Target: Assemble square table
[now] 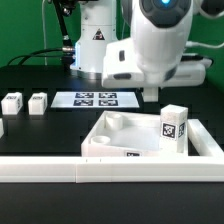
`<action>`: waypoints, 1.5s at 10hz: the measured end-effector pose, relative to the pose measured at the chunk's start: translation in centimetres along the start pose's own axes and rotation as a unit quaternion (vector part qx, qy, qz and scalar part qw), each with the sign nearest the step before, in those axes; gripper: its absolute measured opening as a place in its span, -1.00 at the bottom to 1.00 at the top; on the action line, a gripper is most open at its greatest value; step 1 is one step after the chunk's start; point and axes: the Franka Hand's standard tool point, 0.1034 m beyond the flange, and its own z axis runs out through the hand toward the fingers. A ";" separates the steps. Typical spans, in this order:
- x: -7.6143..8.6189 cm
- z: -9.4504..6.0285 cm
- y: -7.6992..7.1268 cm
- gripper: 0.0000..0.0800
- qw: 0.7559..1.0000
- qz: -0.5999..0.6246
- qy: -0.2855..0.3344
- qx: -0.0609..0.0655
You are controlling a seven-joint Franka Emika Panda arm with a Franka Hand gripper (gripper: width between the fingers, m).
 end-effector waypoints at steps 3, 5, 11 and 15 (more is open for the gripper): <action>-0.4 -1.6 0.2 -0.27 1.000 0.001 0.021 0.008; 0.6 -2.3 0.2 -0.27 0.994 -0.002 0.111 0.008; 1.7 -8.1 0.6 -0.27 0.962 -0.014 0.270 0.017; 2.5 -8.3 1.2 -0.27 0.913 -0.015 0.407 0.005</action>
Offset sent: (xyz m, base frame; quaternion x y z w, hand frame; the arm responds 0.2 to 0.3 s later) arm 0.0000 0.0000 0.0000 0.0000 0.1938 0.0000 0.9810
